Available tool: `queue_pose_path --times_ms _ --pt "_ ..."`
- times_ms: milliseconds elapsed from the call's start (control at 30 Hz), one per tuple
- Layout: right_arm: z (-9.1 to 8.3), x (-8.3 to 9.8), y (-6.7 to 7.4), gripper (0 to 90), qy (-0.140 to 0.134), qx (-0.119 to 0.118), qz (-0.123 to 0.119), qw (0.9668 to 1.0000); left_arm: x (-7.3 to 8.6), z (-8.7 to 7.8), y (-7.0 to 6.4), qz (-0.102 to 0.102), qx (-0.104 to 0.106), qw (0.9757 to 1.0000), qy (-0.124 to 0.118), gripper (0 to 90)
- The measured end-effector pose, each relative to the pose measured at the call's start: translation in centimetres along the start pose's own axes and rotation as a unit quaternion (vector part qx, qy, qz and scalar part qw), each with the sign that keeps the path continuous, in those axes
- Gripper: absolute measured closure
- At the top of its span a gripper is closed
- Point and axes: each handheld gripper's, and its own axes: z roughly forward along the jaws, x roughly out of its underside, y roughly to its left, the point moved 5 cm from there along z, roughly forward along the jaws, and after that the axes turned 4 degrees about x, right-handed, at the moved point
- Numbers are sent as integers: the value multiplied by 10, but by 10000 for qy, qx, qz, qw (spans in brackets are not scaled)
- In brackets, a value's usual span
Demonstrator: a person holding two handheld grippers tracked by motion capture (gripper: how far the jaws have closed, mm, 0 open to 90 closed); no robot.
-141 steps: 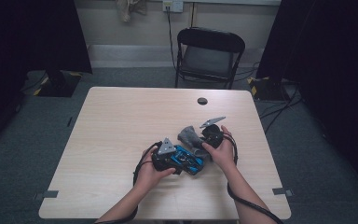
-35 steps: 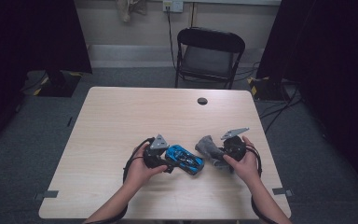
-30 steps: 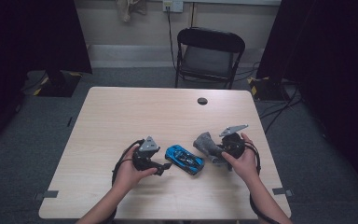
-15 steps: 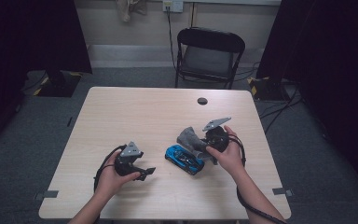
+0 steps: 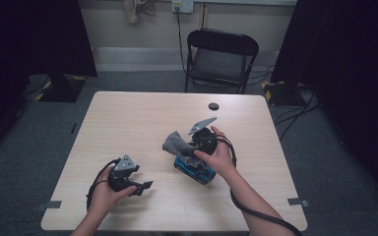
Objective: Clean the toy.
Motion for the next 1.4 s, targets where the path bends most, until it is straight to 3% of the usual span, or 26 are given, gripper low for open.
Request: queue_pose_path --times_ms 200,400,767,900,967,1200,1300,1400 --pt "19 -19 17 681 45 -140 -233 9996 10 -10 5 -3 -114 9999 50 164" --pt "35 -35 38 680 37 -347 -421 9985 20 -17 7 145 -196 9995 189 163" --pt "49 -33 55 676 137 -503 -466 9976 20 -21 10 106 -210 9997 100 164" --pt "51 -28 55 676 161 -552 -487 9972 14 -23 11 139 -179 9997 38 165" --pt "51 -26 55 676 176 -572 -494 9970 7 -25 11 247 -189 9995 8 177" --pt "47 -21 52 677 187 -599 -471 9969 -32 -30 12 451 -71 9985 -291 167" --pt "46 -20 53 677 185 -629 -470 9967 -40 -29 14 446 -85 9982 -401 164" --pt "44 -19 54 678 193 -667 -547 9961 -51 -23 13 512 35 9978 -417 164"
